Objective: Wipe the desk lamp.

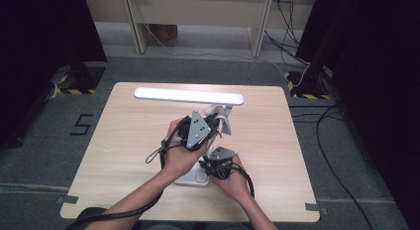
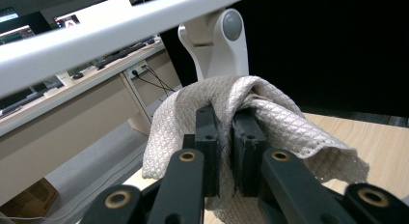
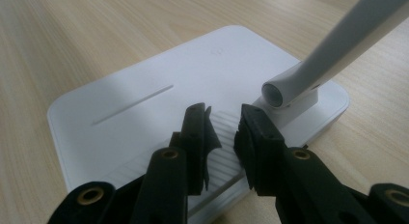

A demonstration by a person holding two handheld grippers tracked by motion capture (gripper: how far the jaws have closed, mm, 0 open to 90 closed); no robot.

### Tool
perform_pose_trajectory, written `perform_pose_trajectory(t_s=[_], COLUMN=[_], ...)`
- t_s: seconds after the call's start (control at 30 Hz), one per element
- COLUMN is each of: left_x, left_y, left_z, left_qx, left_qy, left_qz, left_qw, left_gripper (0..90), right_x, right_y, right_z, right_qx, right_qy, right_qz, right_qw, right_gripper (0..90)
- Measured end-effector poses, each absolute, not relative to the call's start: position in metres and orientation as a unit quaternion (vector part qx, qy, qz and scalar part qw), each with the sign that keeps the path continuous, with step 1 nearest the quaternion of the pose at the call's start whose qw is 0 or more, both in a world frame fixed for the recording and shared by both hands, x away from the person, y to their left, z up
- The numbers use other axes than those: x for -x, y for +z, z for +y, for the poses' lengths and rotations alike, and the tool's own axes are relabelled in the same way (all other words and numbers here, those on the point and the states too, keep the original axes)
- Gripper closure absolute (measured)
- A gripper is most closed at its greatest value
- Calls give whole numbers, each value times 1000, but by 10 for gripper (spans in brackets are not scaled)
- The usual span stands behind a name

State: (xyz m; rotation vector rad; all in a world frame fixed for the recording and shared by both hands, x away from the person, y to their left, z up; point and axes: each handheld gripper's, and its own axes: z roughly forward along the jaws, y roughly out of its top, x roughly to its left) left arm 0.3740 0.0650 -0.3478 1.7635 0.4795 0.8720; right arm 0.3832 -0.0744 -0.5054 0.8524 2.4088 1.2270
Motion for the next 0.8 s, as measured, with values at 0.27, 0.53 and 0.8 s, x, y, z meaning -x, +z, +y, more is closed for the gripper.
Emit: perform_pose_trajectory(t_s=[0.27, 0.53, 0.8], left_x=[-374, -374, -374], left_y=[-353, -356, -359], left_z=[66, 67, 68], left_qx=[-740, -743, -745], left_qy=[363, 362, 359], left_qz=[202, 204, 207], left_qw=[529, 525, 523], left_gripper=[826, 825, 825], right_x=[-383, -383, -383], right_y=[-505, -505, -505], right_z=[-74, -74, -74], right_qx=[-297, -297, -297], right_qy=[428, 428, 426], right_qz=[840, 840, 840], right_qw=[153, 153, 156], right_gripper=[729, 729, 729])
